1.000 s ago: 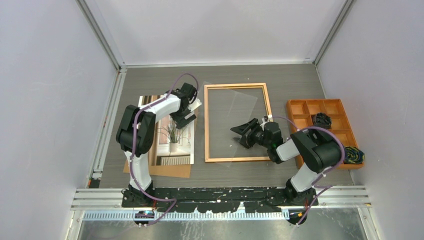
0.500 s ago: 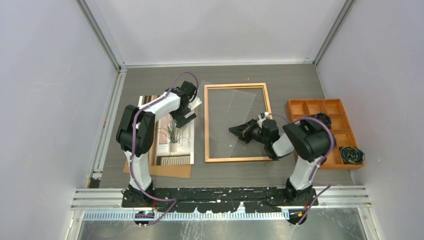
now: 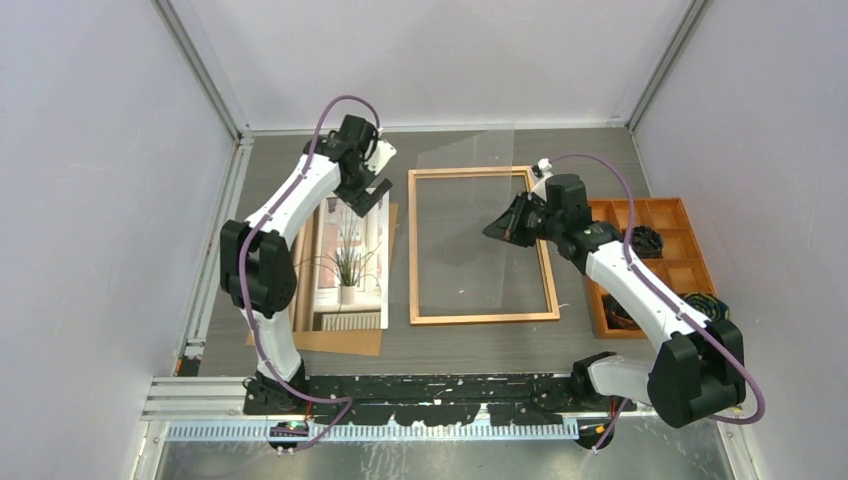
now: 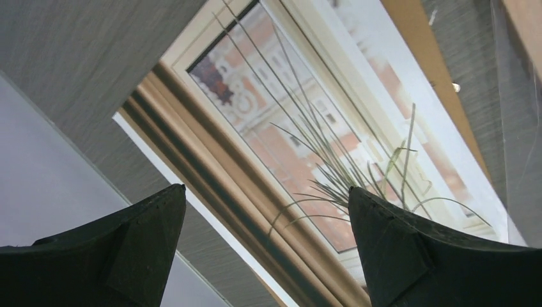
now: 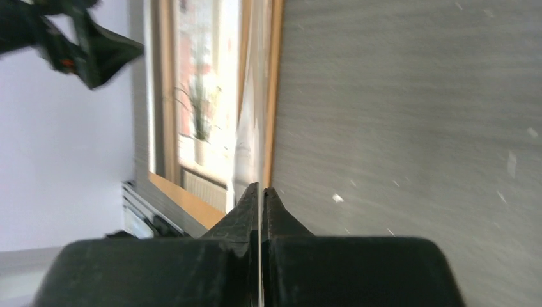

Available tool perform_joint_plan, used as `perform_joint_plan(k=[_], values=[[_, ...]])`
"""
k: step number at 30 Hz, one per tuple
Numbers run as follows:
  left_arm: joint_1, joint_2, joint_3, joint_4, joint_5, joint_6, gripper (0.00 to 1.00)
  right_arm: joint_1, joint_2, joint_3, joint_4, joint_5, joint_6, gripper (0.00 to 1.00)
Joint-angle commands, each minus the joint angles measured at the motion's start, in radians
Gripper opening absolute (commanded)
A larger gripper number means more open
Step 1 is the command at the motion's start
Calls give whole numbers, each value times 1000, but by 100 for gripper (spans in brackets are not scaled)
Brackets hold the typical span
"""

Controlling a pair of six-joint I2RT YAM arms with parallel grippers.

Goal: Put the photo into the frame
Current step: Pick up the photo frame item at the center of the board, then move the photo to the center of the board.

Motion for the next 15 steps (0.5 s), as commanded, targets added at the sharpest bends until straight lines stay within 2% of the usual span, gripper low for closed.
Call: perform_joint_plan(k=[1, 4, 7, 11, 15], values=[[-20, 41, 50, -77, 101, -86, 100, -42, -25, 59, -356, -71, -172, 1], [-56, 68, 46, -64, 126, -130, 99, -60, -59, 55, -396, -36, -166, 1], [-93, 74, 4, 15, 141, -148, 99, -81, -74, 49, -434, -21, -155, 1], [-162, 103, -72, 139, -18, -102, 98, -107, -97, 21, -426, -36, -131, 1], [-193, 131, -117, 182, -54, -89, 98, -123, -111, -2, -409, -56, -112, 1]])
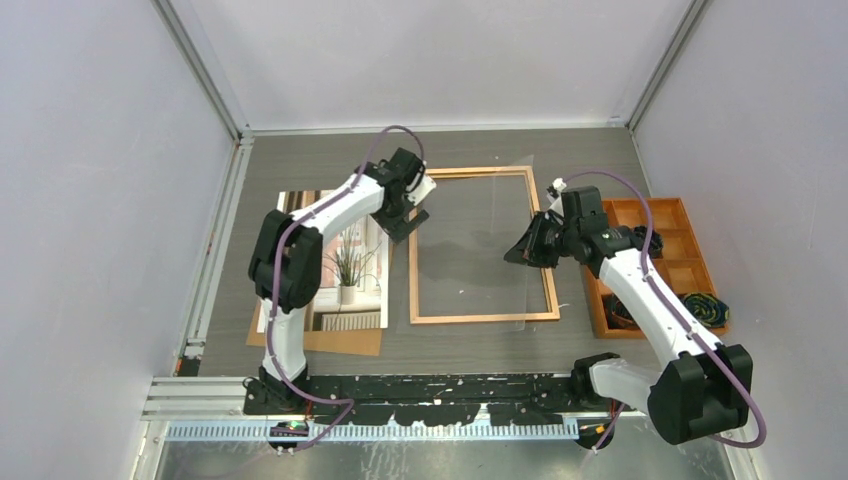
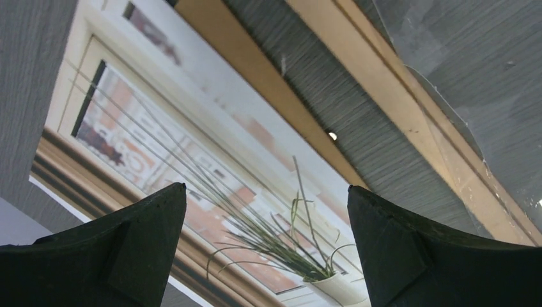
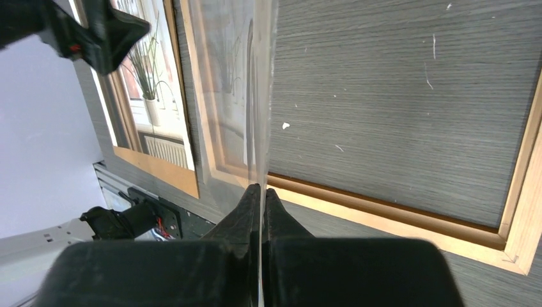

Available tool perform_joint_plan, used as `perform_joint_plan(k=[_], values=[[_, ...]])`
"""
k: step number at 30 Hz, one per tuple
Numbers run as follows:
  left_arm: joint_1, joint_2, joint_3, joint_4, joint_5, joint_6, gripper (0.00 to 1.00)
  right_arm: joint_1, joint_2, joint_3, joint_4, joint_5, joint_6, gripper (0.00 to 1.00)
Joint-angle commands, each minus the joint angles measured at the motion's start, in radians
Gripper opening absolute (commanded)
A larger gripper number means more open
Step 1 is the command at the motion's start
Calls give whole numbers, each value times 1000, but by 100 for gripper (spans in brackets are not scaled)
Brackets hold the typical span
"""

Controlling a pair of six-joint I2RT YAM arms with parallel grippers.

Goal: Put the photo into the frame
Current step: Move the photo to the center of the board.

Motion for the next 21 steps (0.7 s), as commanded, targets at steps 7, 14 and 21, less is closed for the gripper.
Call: perform_joint_plan(k=[7, 14, 21], values=[[-38, 53, -162, 194, -175, 77, 98, -28, -19, -54, 58, -51, 45, 1], [-33, 7, -329, 311, -263, 186, 98, -29, -25, -103, 119, -69, 91, 1], [30, -45, -400, 343, -278, 256, 98, -30, -18, -134, 176, -102, 120, 1]])
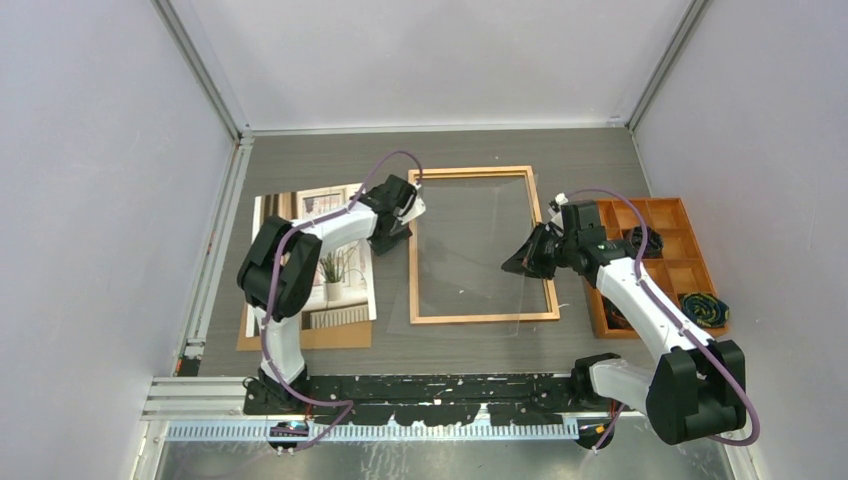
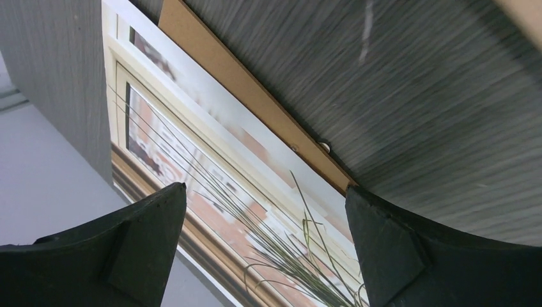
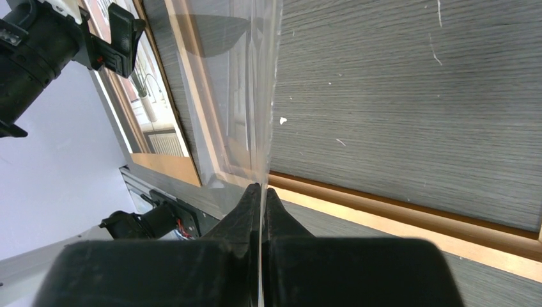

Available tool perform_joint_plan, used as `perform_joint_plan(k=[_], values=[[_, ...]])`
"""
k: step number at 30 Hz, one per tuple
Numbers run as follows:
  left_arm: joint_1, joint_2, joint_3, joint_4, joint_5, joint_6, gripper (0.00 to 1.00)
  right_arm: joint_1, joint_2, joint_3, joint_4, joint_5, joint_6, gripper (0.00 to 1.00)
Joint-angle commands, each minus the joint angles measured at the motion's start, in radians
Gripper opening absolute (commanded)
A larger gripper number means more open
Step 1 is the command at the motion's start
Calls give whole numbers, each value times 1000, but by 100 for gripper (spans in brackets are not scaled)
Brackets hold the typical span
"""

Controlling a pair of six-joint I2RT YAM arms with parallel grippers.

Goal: Put the photo into the frame
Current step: Move the photo to the center of the board, then move the photo frame to the center of the board.

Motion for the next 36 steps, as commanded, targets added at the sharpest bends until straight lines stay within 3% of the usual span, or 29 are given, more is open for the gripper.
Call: perform_joint_plan(k=[1, 11, 16, 25, 32, 36], values=[[60, 9, -37, -44, -22, 43, 98, -1, -7, 5, 64, -46, 23, 1], [55, 83, 425, -411, 425, -306, 98, -3, -53, 27, -8, -31, -7, 1], [53, 210, 560, -444, 431, -386, 94, -7, -115, 30, -77, 2, -22, 1], [49, 292, 595, -448, 498, -418, 87, -14, -150, 37, -116, -15, -32, 1], [49, 323, 597, -461, 563, -421, 70, -14, -139, 33, -91, -43, -17, 1], [49, 317, 600, -473, 609, -445, 69, -15, -133, 23, -74, -57, -9, 1]])
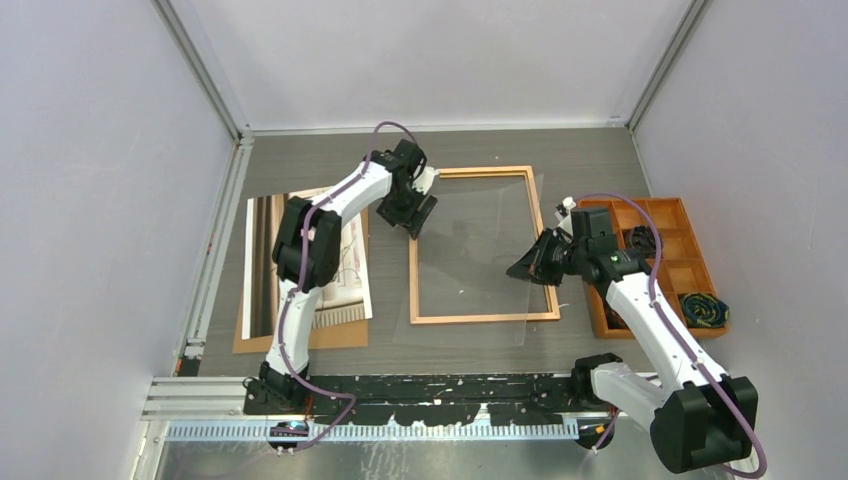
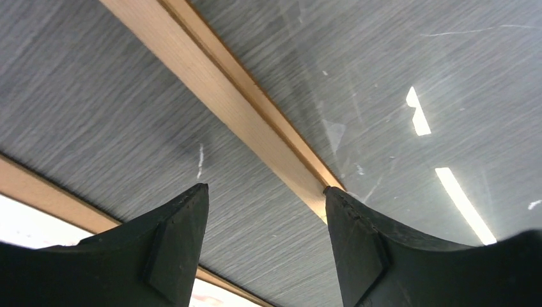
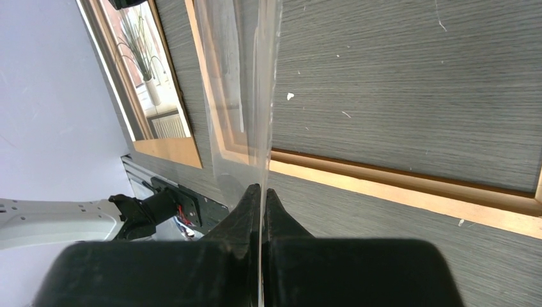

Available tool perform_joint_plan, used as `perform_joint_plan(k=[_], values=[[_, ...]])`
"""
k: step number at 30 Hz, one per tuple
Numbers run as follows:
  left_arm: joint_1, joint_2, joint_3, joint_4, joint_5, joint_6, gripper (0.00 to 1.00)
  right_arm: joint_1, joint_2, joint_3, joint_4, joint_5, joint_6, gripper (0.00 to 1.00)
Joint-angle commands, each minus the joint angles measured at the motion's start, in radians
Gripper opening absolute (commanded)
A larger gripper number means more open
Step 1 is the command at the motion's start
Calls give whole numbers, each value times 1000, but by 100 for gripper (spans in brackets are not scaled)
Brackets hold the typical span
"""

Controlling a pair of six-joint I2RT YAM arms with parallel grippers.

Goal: Put the photo into the frame
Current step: Move the photo frame to the center of the board.

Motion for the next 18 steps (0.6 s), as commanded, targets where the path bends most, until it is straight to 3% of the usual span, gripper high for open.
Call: perform_joint_plan(k=[1, 9, 13, 18], values=[[-3, 8, 20, -34, 85, -34, 69, -6, 5, 26, 37, -39, 7, 1], [-4, 21, 1, -22, 30, -22, 60, -4, 2, 28, 38, -40, 7, 1], [-3, 10, -53, 14, -29, 7, 43, -6, 2, 31, 35, -40, 6, 1], [-3, -29, -124, 48, -77, 73, 32, -5, -7, 20, 83, -80, 38, 1]])
